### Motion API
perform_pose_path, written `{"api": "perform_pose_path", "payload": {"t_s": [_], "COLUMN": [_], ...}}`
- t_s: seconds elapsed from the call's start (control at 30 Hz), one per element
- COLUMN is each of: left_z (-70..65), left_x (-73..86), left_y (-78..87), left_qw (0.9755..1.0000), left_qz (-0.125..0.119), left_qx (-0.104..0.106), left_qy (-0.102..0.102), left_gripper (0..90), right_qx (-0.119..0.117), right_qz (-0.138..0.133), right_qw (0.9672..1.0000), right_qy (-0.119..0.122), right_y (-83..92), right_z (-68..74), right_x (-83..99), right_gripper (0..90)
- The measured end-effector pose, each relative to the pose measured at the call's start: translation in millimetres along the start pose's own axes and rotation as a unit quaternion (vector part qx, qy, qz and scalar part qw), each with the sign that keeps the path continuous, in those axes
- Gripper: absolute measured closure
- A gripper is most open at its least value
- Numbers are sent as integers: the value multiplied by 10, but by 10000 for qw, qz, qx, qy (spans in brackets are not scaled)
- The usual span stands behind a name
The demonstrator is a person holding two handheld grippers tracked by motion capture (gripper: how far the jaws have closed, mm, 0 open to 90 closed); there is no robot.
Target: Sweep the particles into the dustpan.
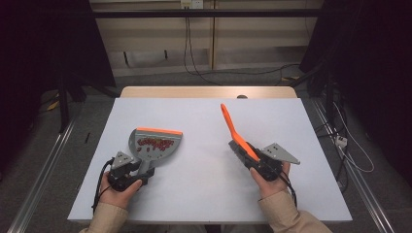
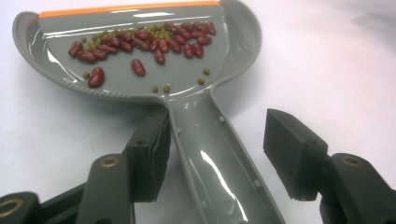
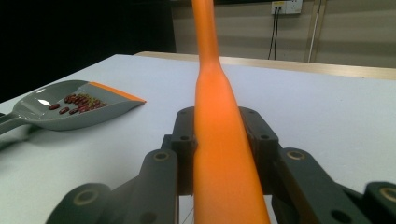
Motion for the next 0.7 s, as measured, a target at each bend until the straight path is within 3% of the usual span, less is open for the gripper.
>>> {"api": "perform_pose_path", "payload": {"t_s": [0.2,0.4,0.53,0.7], "left_z": [-39,-10,16,38], "left_x": [1,-86,-131,-190], "left_y": [-21,40,70,106], "left_qw": [9999,9997,9996,9992], "left_qz": [3,-222,-288,-367], "left_qx": [158,61,-29,-77], "left_qy": [9,-14,-75,-158], "left_gripper": [366,215,197,193], "right_qx": [-30,-84,-174,-14], "right_qz": [51,192,333,556], "right_qw": [10000,9997,9992,9984], "right_qy": [-11,-85,-117,-107], "right_y": [-47,-122,-174,-205], "right_z": [0,21,31,-70], "right_x": [18,62,102,202], "right_gripper": [703,703,701,700]}}
Point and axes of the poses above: each handheld gripper's, and its own axes: y roughly backward along the jaws, x roughly out of its underside, z roughly to its left, the point moved 8 cm from there along -y, roughly forward along the jaws, and after that the axes turned 11 degrees about x, right-handed, at the moved point
